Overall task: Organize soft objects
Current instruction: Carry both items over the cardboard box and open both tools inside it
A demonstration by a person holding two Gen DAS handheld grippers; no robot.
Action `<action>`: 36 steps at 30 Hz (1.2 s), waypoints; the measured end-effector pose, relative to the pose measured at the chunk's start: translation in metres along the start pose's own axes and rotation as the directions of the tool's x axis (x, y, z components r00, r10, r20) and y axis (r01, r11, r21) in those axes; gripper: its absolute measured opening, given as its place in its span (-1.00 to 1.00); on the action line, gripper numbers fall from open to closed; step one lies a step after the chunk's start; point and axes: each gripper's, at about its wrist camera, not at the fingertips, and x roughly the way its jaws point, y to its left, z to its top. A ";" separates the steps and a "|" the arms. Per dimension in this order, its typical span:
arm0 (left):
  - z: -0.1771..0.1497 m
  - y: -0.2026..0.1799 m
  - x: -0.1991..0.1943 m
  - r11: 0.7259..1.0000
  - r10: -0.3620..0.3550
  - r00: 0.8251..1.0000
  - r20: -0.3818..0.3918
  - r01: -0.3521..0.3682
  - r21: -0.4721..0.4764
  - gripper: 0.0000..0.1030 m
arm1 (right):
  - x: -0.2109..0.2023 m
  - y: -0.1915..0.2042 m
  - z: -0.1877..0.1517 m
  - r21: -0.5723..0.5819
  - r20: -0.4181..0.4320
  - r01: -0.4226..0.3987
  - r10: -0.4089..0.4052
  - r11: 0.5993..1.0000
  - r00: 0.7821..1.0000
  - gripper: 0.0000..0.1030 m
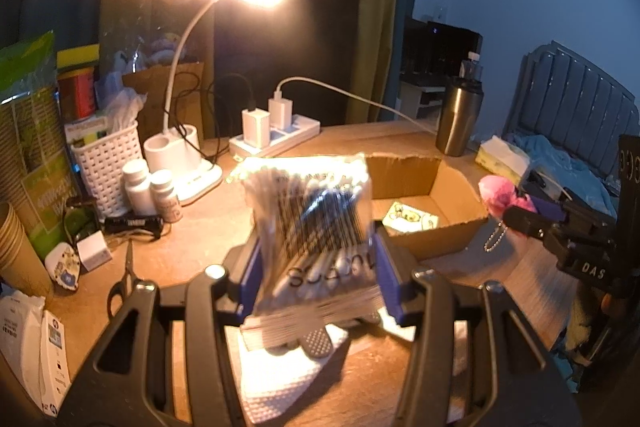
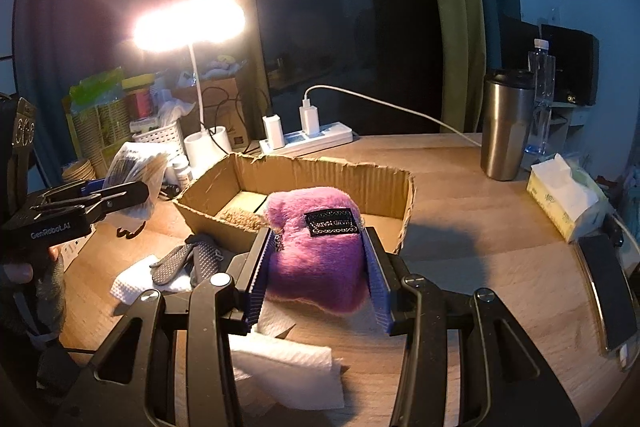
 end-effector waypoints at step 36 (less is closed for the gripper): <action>0.019 0.020 0.076 1.000 -0.025 0.997 -0.066 0.024 -0.016 -0.02 | 0.065 -0.038 0.028 0.059 -0.027 0.049 -0.047 0.997 0.999 -0.10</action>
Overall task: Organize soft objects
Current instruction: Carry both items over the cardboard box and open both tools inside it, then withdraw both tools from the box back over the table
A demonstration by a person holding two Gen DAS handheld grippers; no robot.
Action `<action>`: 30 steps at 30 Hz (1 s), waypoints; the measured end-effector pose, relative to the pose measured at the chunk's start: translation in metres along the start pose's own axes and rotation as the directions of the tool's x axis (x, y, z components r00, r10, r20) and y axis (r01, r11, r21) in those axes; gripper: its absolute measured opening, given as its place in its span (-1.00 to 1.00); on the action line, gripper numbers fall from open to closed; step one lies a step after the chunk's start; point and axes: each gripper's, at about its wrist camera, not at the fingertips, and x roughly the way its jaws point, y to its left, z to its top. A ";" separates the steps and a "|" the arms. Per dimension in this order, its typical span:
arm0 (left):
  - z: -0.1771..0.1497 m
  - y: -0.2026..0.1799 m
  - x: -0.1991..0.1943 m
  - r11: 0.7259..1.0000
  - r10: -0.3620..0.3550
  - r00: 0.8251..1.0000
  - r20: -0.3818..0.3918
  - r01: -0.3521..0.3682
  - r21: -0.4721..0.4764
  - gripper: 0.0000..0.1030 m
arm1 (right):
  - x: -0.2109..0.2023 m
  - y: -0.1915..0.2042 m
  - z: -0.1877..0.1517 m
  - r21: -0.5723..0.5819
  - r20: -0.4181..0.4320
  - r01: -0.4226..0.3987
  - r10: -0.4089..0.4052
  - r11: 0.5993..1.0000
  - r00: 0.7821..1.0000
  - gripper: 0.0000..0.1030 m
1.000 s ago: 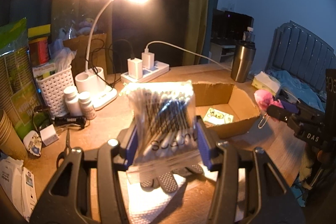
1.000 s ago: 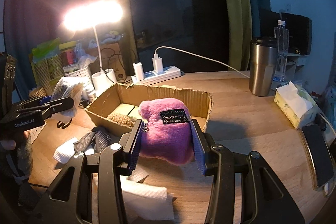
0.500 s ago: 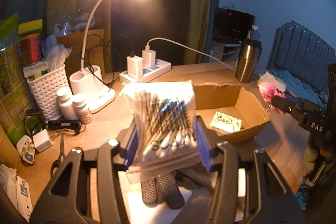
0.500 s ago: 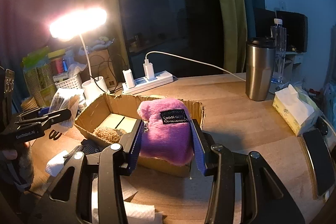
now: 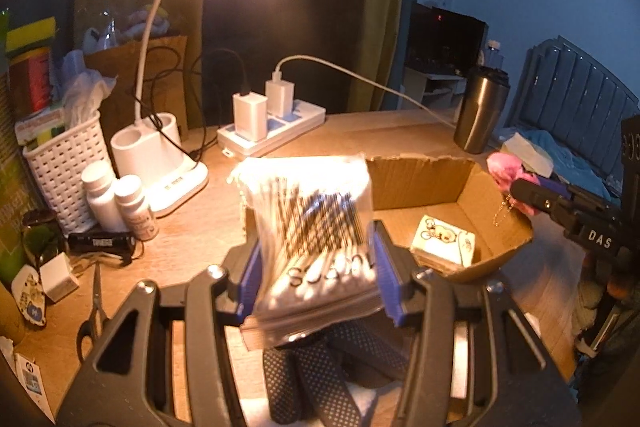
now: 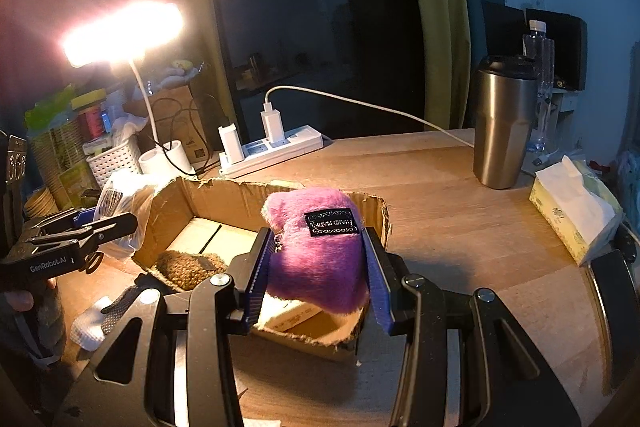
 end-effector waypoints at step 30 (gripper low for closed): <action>0.005 0.001 -0.012 1.000 -0.002 1.000 0.013 0.003 -0.017 0.55 | -0.007 0.003 0.004 0.008 0.010 0.047 -0.047 0.999 0.999 0.26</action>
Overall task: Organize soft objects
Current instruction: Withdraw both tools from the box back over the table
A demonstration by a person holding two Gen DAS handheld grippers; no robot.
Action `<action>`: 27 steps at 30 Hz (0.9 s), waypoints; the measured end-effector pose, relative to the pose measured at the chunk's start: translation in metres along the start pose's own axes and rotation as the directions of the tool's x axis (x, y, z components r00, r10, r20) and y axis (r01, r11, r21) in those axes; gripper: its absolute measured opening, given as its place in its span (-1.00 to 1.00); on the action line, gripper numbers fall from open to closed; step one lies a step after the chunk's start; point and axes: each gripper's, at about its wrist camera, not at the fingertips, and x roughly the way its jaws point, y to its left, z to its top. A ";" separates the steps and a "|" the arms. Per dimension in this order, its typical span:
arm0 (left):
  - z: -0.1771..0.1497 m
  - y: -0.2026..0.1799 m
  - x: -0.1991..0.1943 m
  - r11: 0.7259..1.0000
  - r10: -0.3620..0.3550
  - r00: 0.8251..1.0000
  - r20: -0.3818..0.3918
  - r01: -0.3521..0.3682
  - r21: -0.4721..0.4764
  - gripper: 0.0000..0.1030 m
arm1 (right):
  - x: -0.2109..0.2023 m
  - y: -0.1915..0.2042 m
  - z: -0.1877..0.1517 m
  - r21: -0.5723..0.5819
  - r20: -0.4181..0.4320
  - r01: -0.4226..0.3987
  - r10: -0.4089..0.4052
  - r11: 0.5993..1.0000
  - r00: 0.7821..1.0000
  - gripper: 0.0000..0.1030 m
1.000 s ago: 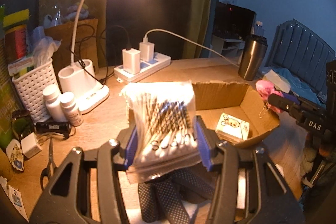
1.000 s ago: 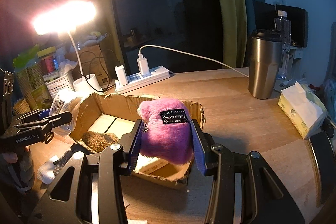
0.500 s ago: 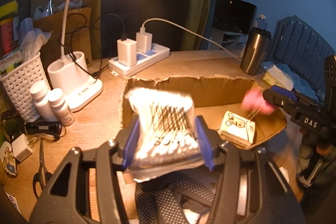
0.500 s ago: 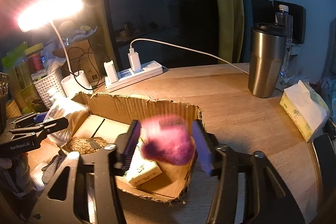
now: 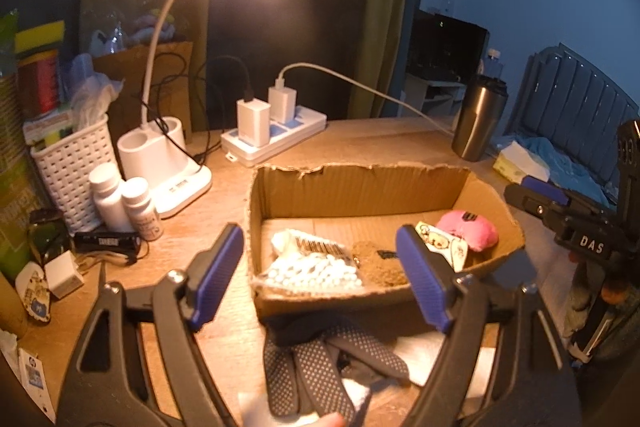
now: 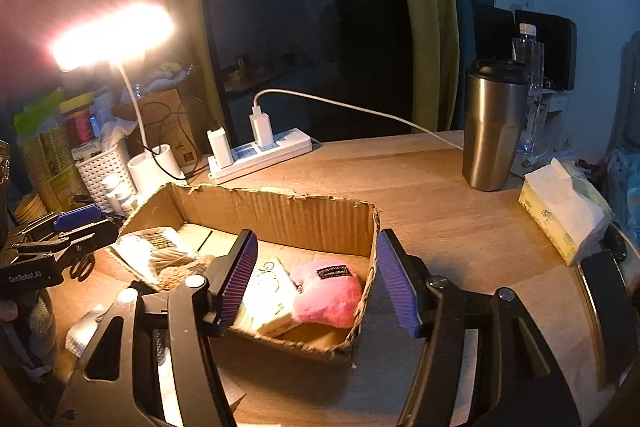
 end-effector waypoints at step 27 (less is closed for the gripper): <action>-0.027 -0.024 -0.082 1.000 -0.007 0.997 0.083 0.007 -0.002 0.57 | -0.077 0.054 -0.022 -0.063 0.043 -0.079 0.082 0.995 0.996 0.26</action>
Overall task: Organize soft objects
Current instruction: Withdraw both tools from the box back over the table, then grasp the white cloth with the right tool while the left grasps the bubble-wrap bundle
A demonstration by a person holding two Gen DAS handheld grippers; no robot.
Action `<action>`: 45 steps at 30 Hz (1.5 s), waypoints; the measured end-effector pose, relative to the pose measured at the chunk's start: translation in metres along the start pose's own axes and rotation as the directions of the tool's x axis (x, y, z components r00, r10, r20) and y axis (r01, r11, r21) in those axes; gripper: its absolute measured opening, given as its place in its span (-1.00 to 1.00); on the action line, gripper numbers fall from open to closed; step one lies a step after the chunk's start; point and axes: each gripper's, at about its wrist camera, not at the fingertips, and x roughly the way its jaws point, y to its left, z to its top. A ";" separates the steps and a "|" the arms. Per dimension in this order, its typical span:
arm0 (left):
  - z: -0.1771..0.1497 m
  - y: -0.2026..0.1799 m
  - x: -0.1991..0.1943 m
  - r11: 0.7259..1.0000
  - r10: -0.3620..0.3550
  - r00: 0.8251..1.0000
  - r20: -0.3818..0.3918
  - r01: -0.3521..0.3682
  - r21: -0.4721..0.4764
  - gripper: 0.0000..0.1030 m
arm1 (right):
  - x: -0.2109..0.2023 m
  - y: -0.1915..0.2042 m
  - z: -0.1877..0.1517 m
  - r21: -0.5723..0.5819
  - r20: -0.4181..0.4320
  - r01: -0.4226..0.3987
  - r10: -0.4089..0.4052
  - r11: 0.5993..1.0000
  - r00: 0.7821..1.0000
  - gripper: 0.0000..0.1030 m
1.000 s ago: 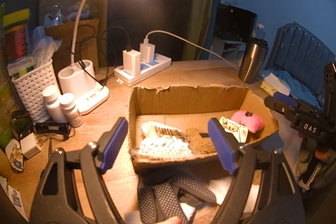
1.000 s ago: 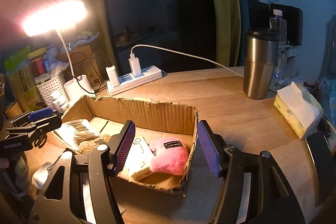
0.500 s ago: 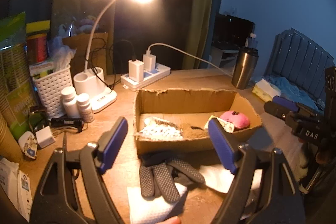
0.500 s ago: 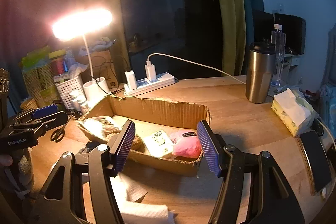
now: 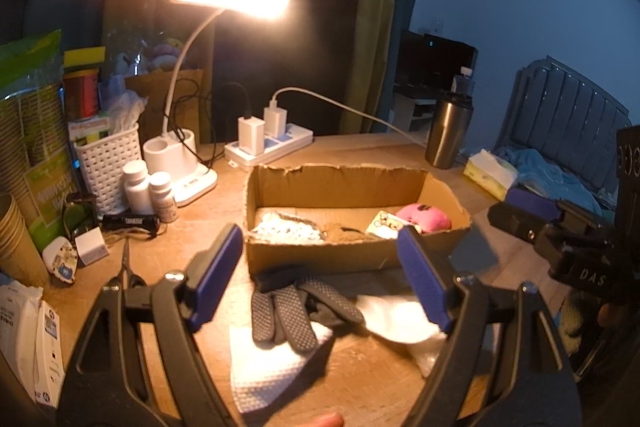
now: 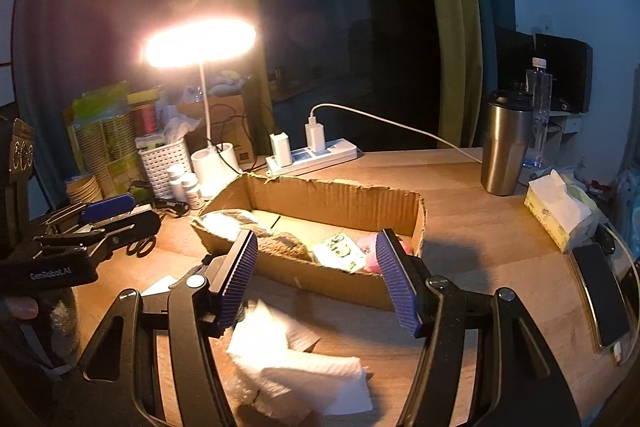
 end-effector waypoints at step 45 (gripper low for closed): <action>-0.051 -0.002 0.017 0.999 -0.018 0.988 -0.152 0.012 -0.040 0.68 | 0.028 0.016 -0.045 -0.015 -0.183 -0.114 0.109 0.993 0.977 -0.68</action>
